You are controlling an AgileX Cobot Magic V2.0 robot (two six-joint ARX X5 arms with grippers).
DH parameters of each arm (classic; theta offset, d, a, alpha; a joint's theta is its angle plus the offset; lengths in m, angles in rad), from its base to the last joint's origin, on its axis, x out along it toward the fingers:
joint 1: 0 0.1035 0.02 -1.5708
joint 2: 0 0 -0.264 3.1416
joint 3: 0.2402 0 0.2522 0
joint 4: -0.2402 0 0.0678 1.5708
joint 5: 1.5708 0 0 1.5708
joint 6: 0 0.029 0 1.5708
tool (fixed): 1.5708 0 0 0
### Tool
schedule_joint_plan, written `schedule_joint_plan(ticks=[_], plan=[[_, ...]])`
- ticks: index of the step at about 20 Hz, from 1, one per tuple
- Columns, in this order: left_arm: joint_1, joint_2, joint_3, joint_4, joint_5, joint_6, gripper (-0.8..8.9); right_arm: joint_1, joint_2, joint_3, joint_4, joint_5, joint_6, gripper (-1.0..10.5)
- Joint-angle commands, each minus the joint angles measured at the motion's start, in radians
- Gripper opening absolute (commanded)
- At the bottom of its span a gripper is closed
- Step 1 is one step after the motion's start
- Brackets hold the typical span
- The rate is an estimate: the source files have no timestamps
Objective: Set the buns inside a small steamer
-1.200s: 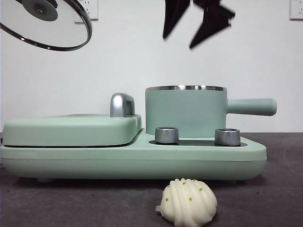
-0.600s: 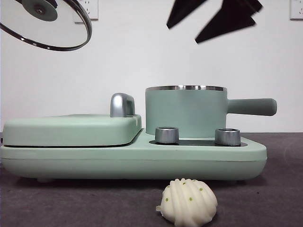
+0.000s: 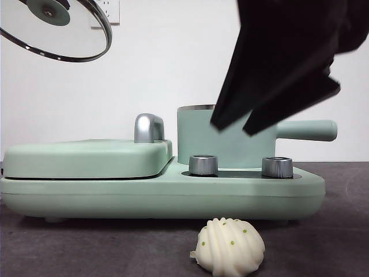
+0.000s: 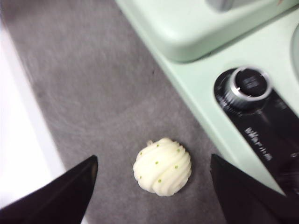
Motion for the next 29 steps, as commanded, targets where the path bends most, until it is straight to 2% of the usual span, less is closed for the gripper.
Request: schedule_joint_plan(ticks=[1, 7, 11, 16, 19, 22, 26, 29], plan=[[-0.003, 0.0, 0.018, 0.026, 0.003, 0.004, 0.1, 0.034, 0.063, -0.001, 0.01, 0.029, -0.054, 3.8], [-0.003, 0.0, 0.018, 0.026, 0.003, 0.004, 0.1, 0.043, 0.208, -0.001, 0.034, 0.055, -0.109, 3.9], [-0.003, 0.0, 0.018, 0.026, 0.003, 0.004, 0.1, 0.043, 0.272, -0.001, 0.094, 0.055, -0.112, 4.3], [-0.003, 0.0, 0.018, 0.026, 0.003, 0.004, 0.1, 0.043, 0.339, -0.001, 0.119, 0.055, -0.111, 4.3], [-0.003, 0.0, 0.018, 0.026, 0.003, 0.004, 0.1, 0.043, 0.369, -0.001, 0.122, 0.055, -0.103, 3.9], [-0.003, 0.0, 0.018, 0.026, 0.003, 0.004, 0.1, 0.043, 0.378, -0.001, 0.118, 0.054, -0.075, 2.6], [-0.003, 0.0, 0.018, 0.026, 0.003, 0.004, 0.1, 0.042, 0.324, 0.016, 0.054, 0.048, -0.043, 2.5], [-0.003, 0.0, 0.018, 0.026, 0.003, 0.004, 0.1, 0.036, 0.235, 0.055, -0.072, 0.057, -0.006, 2.5]])
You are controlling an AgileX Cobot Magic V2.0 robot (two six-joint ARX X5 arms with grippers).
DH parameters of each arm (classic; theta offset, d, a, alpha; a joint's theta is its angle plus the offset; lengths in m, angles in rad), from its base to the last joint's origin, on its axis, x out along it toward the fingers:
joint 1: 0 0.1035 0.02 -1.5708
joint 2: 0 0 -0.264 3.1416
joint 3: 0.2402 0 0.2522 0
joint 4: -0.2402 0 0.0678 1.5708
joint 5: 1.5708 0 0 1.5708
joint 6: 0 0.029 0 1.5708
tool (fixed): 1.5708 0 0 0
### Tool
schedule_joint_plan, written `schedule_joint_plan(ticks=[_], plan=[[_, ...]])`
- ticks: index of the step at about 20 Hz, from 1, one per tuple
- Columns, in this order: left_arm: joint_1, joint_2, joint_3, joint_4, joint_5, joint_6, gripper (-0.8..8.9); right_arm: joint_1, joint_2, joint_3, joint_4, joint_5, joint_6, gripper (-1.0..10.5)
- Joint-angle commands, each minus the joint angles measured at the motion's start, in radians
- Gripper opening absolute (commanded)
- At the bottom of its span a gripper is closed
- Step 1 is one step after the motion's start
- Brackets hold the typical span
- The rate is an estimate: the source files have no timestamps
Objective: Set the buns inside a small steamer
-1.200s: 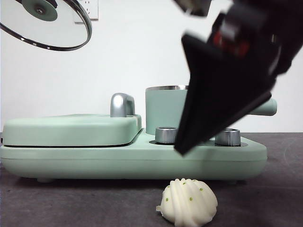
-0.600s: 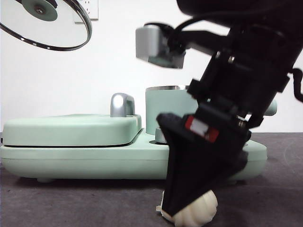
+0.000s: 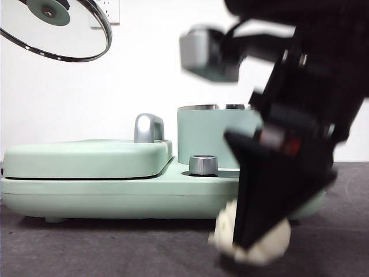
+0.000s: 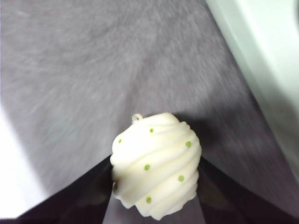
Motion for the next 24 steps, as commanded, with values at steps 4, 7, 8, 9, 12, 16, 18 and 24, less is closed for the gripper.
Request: schedule_joint_plan(ticks=[4, 7, 8, 9, 12, 16, 18, 24], plan=[[-0.003, 0.0, 0.018, 0.026, 0.003, 0.004, 0.1, -0.02, -0.174, 0.12, -0.206, 0.027, 0.19, 2.5], [-0.003, 0.0, 0.018, 0.026, 0.003, 0.004, 0.1, -0.071, -0.223, 0.246, -0.368, 0.025, 0.301, 2.5], [-0.003, 0.0, 0.018, 0.025, 0.003, 0.004, 0.1, -0.096, -0.223, 0.3, -0.437, 0.023, 0.316, 2.5], [-0.003, 0.0, 0.018, 0.025, 0.003, 0.004, 0.1, -0.124, -0.215, 0.357, -0.496, 0.023, 0.314, 2.5], [-0.003, 0.0, 0.018, 0.025, 0.003, 0.004, 0.1, -0.209, -0.173, 0.504, -0.573, 0.013, 0.28, 2.5], [-0.003, 0.0, 0.018, 0.025, 0.003, 0.003, 0.1, -0.309, -0.038, 0.675, -0.565, 0.01, 0.187, 2.5], [-0.003, 0.0, 0.018, 0.025, 0.003, 0.003, 0.1, -0.351, 0.053, 0.746, -0.546, 0.01, 0.148, 2.5], [-0.003, 0.0, 0.018, 0.025, 0.003, -0.002, 0.1, -0.431, 0.331, 0.911, -0.515, -0.008, 0.07, 2.5]])
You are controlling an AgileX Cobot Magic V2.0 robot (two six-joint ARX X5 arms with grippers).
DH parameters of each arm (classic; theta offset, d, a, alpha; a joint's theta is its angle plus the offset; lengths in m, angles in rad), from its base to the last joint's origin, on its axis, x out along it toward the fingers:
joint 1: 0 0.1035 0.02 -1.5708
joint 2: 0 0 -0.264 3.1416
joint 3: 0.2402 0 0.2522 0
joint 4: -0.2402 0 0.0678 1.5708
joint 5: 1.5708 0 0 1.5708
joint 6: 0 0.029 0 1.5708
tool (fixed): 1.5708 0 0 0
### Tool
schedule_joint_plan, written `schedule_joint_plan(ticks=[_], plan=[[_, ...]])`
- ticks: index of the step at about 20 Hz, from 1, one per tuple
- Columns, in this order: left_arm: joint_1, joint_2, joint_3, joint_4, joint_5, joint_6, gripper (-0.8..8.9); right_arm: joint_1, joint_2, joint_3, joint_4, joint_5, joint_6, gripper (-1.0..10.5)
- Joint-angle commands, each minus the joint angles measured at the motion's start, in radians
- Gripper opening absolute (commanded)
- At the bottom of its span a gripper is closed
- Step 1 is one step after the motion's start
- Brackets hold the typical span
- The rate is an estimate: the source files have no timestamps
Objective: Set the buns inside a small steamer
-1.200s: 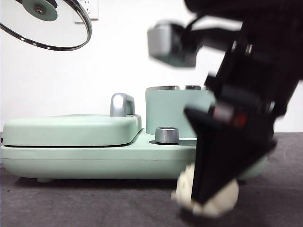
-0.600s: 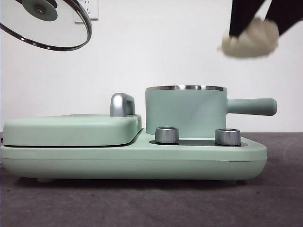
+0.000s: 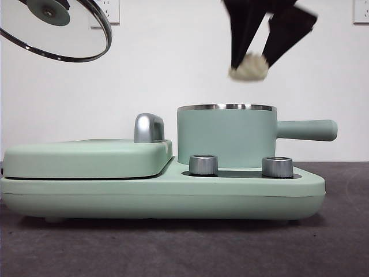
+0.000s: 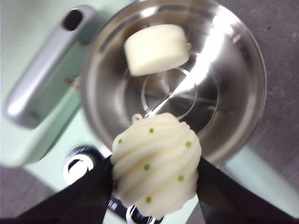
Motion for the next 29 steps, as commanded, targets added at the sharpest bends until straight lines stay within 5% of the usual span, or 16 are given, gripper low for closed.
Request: schedule_joint_plan(ticks=[1, 14, 19, 25, 29], plan=[[-0.003, 0.0, 0.018, 0.024, 0.003, -0.003, 0.1, -0.007, 0.092, 0.059, 0.018, -0.008, -0.05, 2.5], [-0.003, 0.001, 0.018, 0.025, 0.003, -0.003, 0.1, -0.024, 0.266, 0.107, 0.095, -0.029, -0.092, 3.9], [-0.003, 0.001, 0.018, 0.025, 0.003, -0.003, 0.1, -0.024, 0.259, 0.253, -0.046, -0.026, -0.095, 4.1], [-0.003, 0.001, 0.018, 0.024, 0.003, -0.003, 0.1, -0.011, 0.082, 0.294, -0.001, -0.031, -0.094, 3.5], [-0.003, 0.001, 0.018, 0.02, 0.003, -0.003, 0.1, -0.011, -0.074, 0.157, 0.128, -0.071, -0.094, 3.5]])
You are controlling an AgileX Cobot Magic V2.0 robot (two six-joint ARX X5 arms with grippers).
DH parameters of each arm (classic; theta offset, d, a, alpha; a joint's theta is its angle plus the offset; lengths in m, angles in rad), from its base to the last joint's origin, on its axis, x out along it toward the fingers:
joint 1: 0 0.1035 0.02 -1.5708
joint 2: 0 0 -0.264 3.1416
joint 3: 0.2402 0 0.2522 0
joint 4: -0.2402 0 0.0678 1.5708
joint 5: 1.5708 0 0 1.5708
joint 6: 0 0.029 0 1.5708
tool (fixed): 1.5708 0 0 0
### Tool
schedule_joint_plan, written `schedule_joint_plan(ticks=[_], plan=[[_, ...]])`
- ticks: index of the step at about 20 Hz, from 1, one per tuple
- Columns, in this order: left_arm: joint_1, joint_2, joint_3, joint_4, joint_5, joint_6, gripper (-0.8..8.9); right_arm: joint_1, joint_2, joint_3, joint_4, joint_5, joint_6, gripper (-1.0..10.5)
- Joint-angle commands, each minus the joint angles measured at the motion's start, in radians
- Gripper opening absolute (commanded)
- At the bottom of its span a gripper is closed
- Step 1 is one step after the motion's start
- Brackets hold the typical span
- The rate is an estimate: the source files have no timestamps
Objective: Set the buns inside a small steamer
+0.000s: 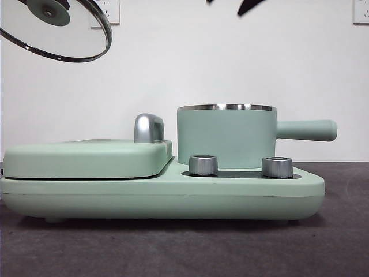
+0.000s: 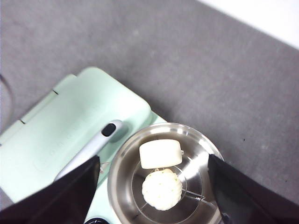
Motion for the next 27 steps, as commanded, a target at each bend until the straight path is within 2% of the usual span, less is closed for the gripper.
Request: schedule_joint_plan(ticks=[1, 6, 13, 19, 22, 27], plan=[[-0.003, 0.001, 0.018, 0.021, 0.003, -0.003, 0.1, 0.006, -0.068, -0.116, 0.08, -0.005, -0.007, 3.5], [-0.003, 0.001, 0.018, 0.019, 0.003, -0.003, 0.1, 0.007, -0.332, -0.551, 0.368, -0.042, 0.043, 3.5], [-0.012, 0.02, 0.018, 0.031, 0.005, -0.003, 0.1, 0.007, -0.653, -0.978, 0.406, -0.037, 0.139, 3.5], [-0.103, 0.107, 0.018, 0.156, 0.025, -0.004, 0.1, 0.007, -0.892, -1.042, 0.313, -0.015, 0.233, 3.5], [-0.147, 0.156, 0.018, 0.226, 0.025, -0.005, 0.1, 0.007, -0.95, -1.042, 0.292, 0.02, 0.241, 3.5], [-0.213, 0.251, 0.019, 0.359, 0.025, -0.024, 0.1, 0.007, -1.006, -1.042, 0.285, 0.03, 0.255, 3.5]])
